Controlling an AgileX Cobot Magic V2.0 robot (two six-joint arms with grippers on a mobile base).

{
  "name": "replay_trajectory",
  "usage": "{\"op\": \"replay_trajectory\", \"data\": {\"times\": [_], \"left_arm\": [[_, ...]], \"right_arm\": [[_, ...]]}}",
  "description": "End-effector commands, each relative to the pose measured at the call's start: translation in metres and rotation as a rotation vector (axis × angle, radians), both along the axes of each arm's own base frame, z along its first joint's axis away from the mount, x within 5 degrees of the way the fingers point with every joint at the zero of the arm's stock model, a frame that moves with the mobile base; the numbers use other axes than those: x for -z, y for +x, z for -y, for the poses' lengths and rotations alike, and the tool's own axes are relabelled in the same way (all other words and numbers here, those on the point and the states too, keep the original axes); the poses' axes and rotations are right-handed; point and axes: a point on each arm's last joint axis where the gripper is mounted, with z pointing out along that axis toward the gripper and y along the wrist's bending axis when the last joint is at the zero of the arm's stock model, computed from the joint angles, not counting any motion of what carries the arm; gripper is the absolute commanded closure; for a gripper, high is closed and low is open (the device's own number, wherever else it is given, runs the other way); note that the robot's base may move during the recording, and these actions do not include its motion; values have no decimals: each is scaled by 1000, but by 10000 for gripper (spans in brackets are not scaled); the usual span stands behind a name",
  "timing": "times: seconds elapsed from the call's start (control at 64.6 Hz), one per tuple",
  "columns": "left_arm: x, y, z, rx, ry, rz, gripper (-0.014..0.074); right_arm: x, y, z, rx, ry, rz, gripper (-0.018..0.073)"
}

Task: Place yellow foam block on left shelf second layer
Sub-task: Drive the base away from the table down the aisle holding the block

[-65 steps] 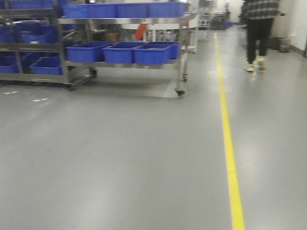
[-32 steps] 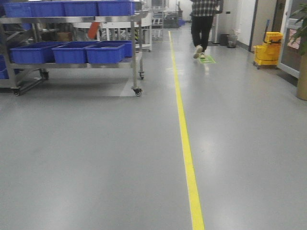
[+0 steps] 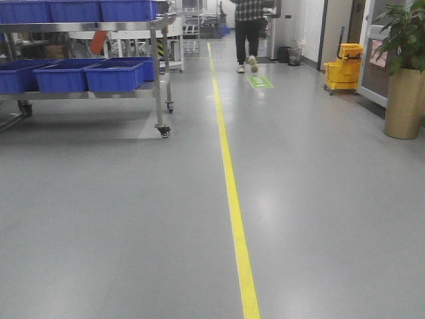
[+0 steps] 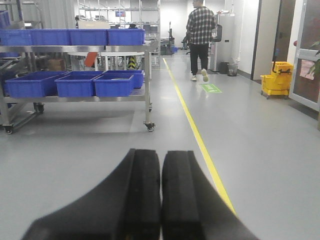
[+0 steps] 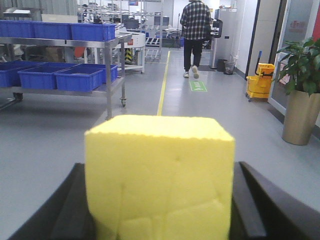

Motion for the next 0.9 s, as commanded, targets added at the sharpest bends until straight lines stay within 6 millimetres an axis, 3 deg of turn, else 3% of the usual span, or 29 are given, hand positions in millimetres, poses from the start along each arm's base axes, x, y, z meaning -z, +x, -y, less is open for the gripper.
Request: {"op": "replay_trajectory", "data": {"times": [0.0,0.883], "left_arm": [[1,-1,0,1,-11,75,472],[1,-1,0,1,-11,75,472]], "right_arm": [[-17,-1,1,7,-1,116,121],[-17,-1,1,7,-1,116,121]]}}
